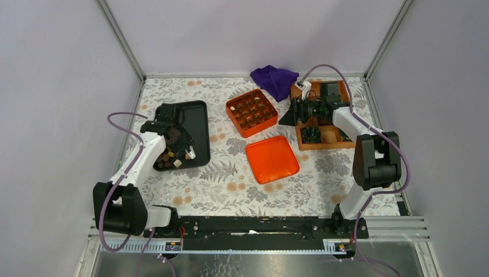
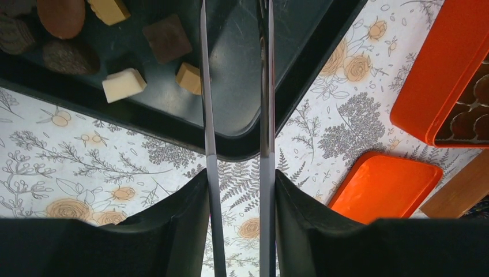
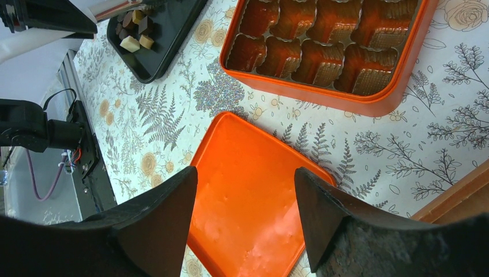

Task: Pack the chocolate
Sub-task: Pick up the fake chocolate from the plate.

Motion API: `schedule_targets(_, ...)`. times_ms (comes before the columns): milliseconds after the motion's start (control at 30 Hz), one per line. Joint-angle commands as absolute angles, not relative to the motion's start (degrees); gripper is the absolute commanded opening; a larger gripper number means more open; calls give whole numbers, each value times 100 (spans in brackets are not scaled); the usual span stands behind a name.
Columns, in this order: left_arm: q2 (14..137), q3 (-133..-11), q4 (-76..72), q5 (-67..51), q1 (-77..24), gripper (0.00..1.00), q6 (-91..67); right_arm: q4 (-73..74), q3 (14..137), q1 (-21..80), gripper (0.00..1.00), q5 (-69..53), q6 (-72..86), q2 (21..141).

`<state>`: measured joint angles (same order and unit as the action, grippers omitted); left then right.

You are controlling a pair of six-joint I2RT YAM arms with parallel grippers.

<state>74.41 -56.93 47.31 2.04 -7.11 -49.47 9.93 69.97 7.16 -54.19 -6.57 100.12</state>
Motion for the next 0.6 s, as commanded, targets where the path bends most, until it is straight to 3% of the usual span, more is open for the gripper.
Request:
schedule_targets(0,7554,-5998,4553,-180,-381,47,-4475,871,7022,694,70,-5627,-670,9852)
schedule_targets(400,8055,-6246,4469,-968,-88,45,-3666,894,7022,694,70,-5634,-686,9818)
schedule_targets(567,8153,-6398,4490,-1167,-75,37,-3232,897,7031,694,71,-5642,-699,9809)
